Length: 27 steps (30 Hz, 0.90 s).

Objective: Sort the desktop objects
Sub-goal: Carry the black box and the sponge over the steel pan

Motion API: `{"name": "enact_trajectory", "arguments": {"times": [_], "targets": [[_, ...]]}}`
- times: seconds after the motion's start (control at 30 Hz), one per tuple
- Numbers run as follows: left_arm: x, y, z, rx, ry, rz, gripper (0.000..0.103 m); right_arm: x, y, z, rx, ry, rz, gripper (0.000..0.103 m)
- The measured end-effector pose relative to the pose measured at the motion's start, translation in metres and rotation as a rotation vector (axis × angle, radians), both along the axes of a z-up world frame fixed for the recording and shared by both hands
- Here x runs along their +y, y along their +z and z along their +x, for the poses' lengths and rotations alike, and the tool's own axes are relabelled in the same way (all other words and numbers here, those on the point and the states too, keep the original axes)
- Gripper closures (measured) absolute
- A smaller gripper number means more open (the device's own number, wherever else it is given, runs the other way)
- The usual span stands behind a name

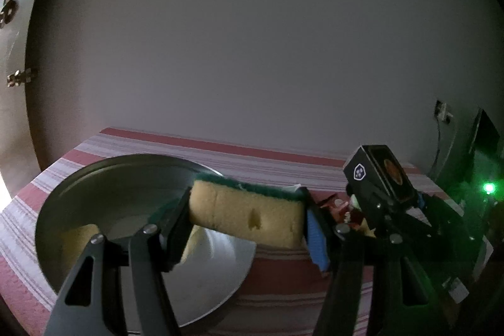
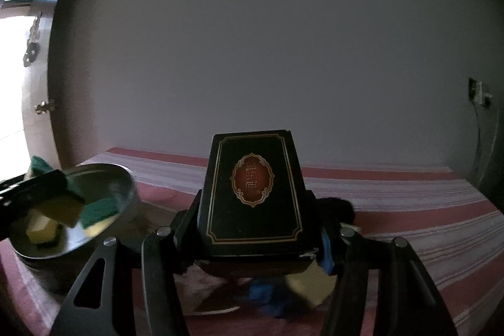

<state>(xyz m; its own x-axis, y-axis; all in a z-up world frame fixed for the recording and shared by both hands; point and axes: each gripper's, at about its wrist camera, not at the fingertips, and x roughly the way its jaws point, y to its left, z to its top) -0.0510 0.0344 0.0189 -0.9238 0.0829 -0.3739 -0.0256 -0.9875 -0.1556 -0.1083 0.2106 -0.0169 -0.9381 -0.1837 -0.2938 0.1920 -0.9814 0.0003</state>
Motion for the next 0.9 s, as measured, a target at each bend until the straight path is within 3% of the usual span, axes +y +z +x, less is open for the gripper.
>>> {"name": "enact_trajectory", "arguments": {"times": [0.23,0.57,0.9], "targets": [[-0.021,0.004,0.006,0.006,0.050,0.003,0.041,-0.032,0.007,0.013,-0.018,0.102,-0.056,0.042],[-0.069,0.004,0.005,-0.023,0.168,0.023,0.041,-0.088,0.006,0.016,-0.037,0.211,-0.051,0.042],[-0.113,-0.007,-0.007,-0.058,0.269,0.027,0.041,-0.131,0.004,-0.003,-0.044,0.267,-0.051,0.042]]}}
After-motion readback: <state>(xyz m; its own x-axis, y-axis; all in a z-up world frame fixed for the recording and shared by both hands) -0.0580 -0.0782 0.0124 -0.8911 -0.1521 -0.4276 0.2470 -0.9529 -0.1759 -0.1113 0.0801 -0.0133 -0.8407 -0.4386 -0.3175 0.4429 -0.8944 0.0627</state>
